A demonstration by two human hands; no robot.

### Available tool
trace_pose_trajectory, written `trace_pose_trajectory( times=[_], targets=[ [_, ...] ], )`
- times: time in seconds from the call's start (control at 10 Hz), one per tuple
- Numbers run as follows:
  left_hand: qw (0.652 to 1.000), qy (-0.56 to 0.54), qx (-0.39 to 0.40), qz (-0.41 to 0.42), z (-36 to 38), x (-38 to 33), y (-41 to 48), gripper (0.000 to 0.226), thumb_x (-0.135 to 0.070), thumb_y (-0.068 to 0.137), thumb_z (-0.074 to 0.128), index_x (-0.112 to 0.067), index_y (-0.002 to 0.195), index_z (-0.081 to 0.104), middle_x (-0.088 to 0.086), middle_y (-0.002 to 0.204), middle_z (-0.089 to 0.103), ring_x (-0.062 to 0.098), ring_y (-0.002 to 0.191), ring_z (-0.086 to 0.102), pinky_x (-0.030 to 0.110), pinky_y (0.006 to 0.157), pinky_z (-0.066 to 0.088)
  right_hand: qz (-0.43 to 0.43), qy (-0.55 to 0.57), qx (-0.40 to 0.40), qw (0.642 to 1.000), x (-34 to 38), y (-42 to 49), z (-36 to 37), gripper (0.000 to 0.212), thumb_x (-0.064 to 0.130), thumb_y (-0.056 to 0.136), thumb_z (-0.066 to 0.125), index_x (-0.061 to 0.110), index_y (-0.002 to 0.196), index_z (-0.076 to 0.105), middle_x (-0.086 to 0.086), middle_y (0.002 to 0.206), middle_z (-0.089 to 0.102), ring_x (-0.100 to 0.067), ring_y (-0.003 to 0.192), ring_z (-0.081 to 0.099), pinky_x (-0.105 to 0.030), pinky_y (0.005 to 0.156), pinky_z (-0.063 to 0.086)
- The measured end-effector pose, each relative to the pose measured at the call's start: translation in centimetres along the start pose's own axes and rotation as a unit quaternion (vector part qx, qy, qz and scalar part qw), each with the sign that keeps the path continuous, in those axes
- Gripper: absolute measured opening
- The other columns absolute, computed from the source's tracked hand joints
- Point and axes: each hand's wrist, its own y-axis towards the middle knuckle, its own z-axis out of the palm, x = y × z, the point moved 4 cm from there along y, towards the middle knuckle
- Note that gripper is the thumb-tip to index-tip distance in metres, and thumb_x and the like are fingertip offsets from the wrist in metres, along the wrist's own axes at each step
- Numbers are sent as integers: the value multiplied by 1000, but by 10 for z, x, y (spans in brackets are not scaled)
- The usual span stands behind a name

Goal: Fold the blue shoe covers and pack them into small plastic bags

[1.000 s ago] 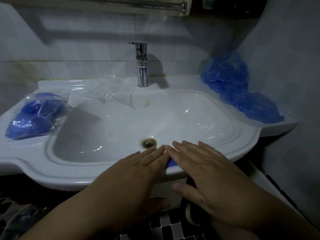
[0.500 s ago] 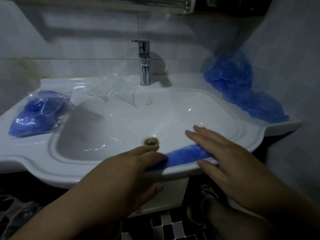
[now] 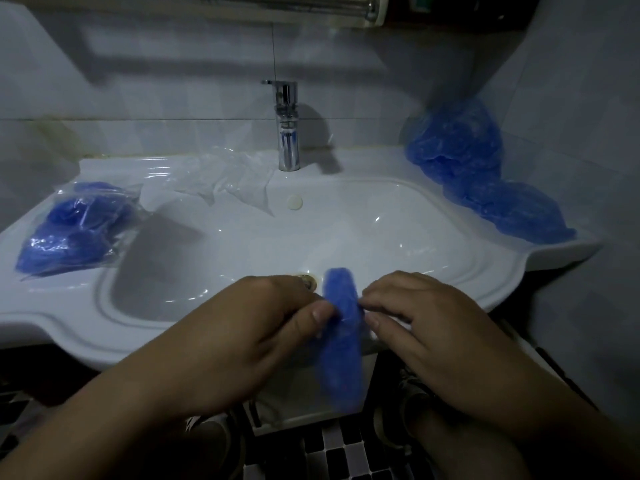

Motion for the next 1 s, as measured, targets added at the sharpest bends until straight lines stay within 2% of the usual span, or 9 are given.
trace_pose_trajectory(
  times=[0.1, 0.2, 0.3, 0.4, 0.5, 0.6, 0.7, 0.8, 1.0],
  targets=[
    [993, 5, 100, -54, 29, 48, -15, 34, -68, 62, 72, -35, 66, 72, -17, 63, 68, 7, 81, 67, 22, 76, 52, -13, 24, -8, 1000, 0, 0, 1, 32, 41, 90, 40, 29, 100, 67, 14, 96, 64, -8, 91, 59, -35, 81, 48],
    [993, -12, 111, -29, 44, 48, -11, 16, -40, 81, 74, -49, 69, 71, -19, 71, 68, 6, 81, 61, 23, 88, 51, -15, 47, -36, 998, -1, -1, -2, 21, 34, 89, 50, 29, 98, 69, 18, 93, 64, -3, 90, 60, -29, 80, 49],
    [997, 56, -22, 45, 18, 3, 3, 22, -24, 89, 59, -37, 103, 70, -21, 110, 54, -1, 103, 49, 7, 89, 35, -36, 75, -59, 995, -3, -7, -10, 10, 21, 86, 66, 28, 94, 68, 17, 93, 62, -2, 90, 61, -22, 77, 51],
    [998, 42, -7, 40, 26, 8, 7, 24, -18, 87, 58, -33, 100, 70, -21, 112, 59, -3, 105, 53, 8, 90, 38, -83, 98, -51, 990, 0, -16, -19, 25, 9, 80, 76, 27, 97, 70, 15, 93, 62, -6, 88, 63, -19, 73, 49],
    [993, 86, 71, 31, 57, 50, -4, 31, -22, 89, 62, -48, 73, 71, -29, 77, 68, 8, 103, 63, 25, 98, 47, -107, 125, -44, 985, -3, -23, -18, 31, 16, 74, 79, 28, 102, 75, 16, 92, 64, -4, 87, 64, -17, 72, 49],
    [995, 61, 73, -29, 63, 52, 32, 14, -39, 89, 53, -47, 91, 64, -17, 90, 72, 14, 104, 65, 35, 90, 53, -125, 92, -60, 986, -3, -25, -13, 18, 24, 75, 74, 28, 92, 77, 17, 87, 65, -6, 84, 61, -28, 68, 49],
    [992, 67, 78, -68, 62, 57, 29, 28, -44, 79, 56, -48, 106, 51, -15, 106, 67, 13, 102, 64, 38, 87, 53, -119, 92, -53, 987, 1, -26, -12, 17, 37, 82, 63, 29, 90, 76, 16, 87, 62, -7, 87, 58, -26, 70, 46],
    [992, 78, 96, -12, 60, 59, 21, 36, -53, 57, 67, -55, 93, 63, -25, 94, 68, 9, 97, 64, 41, 94, 52, -111, 99, -30, 988, 4, -27, -12, 19, 40, 87, 59, 30, 86, 74, 15, 88, 57, -11, 91, 55, -26, 73, 44],
    [999, -36, -24, -33, 23, -24, 12, 43, -68, 78, 47, -30, 84, 68, -7, 89, 70, 6, 87, 65, 37, 74, 50, -71, 109, -86, 988, 3, -23, -8, 17, 43, 81, 60, 36, 66, 56, 15, 81, 52, -10, 87, 54, -22, 70, 42]
  ],
)
